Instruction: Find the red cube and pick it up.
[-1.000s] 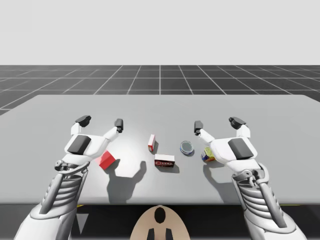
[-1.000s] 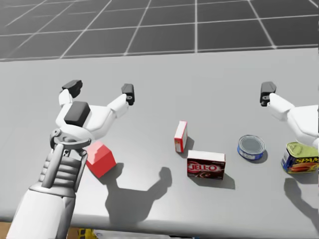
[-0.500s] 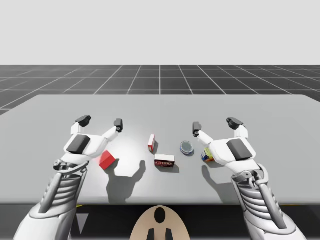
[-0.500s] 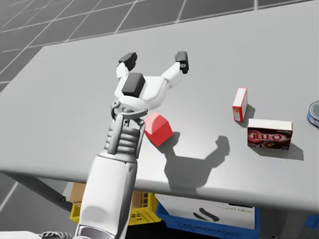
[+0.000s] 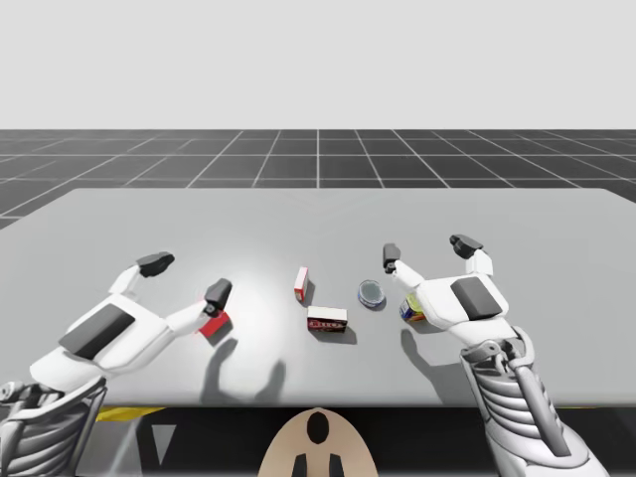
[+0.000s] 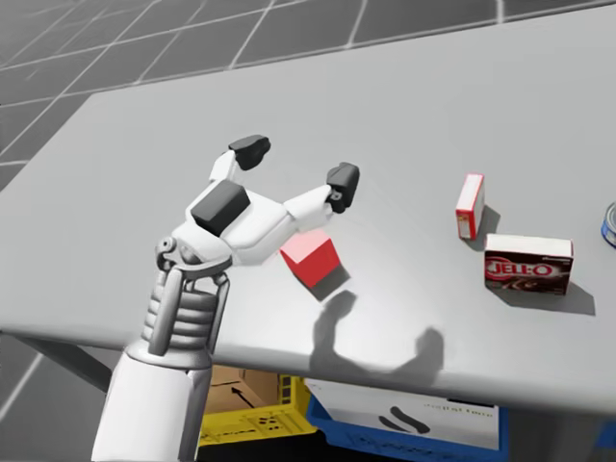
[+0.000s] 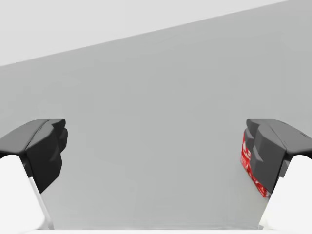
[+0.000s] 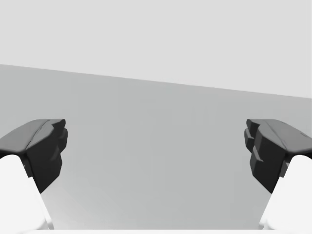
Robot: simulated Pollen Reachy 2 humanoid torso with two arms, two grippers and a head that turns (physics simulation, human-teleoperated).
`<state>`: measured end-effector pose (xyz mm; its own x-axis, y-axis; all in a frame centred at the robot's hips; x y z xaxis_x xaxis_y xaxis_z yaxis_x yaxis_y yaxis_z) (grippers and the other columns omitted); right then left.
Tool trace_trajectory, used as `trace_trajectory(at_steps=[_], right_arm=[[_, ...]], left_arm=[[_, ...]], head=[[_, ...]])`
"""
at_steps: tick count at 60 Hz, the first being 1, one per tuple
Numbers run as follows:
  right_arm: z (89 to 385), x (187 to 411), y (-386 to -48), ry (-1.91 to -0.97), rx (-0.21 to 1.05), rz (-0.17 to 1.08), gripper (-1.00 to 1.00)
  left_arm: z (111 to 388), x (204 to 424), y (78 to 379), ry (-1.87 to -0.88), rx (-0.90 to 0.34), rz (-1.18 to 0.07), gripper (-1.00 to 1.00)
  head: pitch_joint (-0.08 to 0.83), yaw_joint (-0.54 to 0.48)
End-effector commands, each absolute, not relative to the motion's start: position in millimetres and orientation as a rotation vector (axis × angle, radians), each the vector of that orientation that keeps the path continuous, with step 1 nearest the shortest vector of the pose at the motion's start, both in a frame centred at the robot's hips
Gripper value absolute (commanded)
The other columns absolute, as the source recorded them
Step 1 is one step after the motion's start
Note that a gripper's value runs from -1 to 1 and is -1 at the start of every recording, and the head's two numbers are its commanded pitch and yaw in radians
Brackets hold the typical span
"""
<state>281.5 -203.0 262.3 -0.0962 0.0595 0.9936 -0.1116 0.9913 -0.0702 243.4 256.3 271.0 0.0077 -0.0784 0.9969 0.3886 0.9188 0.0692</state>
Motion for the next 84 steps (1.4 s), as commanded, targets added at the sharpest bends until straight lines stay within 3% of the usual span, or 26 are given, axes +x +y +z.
trace_trajectory(at_steps=[1,10,21,56,75,76,77,79,80,81,84], right_arm=[[262,281,-201,-1.659,0.049,0.136,-1.0],[261,282,-201,-1.657,0.05,0.136,-1.0],[261,282,-201,-1.657,0.051,0.136,-1.0],[261,282,-203,-1.661,0.047,0.138,-1.0],[261,282,-203,-1.66,0.043,0.132,-1.0],[261,282,-203,-1.66,0.043,0.131,-1.0],[261,282,-203,-1.66,0.041,0.131,-1.0],[261,282,-203,-1.66,0.04,0.131,-1.0],[261,282,-203,-1.661,0.04,0.131,-1.0],[261,283,-203,-1.661,0.039,0.131,-1.0],[261,283,-203,-1.659,0.042,0.131,-1.0]], left_arm=[[260,214,286,-1.427,-0.287,-0.478,-1.0],[236,204,313,-1.365,-0.335,-0.516,-1.0],[207,208,327,-1.323,-0.369,-0.525,-1.0],[161,267,311,-1.225,-0.368,-0.479,-1.0],[147,267,310,-1.161,-0.29,-0.474,-1.0],[146,266,310,-1.163,-0.286,-0.474,-0.96],[146,265,310,-1.166,-0.282,-0.474,-0.5],[146,265,310,-1.168,-0.283,-0.471,0.14],[145,264,310,-1.167,-0.284,-0.47,0.61],[145,264,310,-1.168,-0.281,-0.472,0.92],[144,263,310,-1.171,-0.277,-0.477,0.96]], head=[[0.694,0.42],[0.692,0.42],[0.7,0.41],[0.704,0.4],[0.695,0.39],[0.694,0.39],[0.691,0.39],[0.689,0.39],[0.688,0.39],[0.683,0.4],[0.676,0.4]])
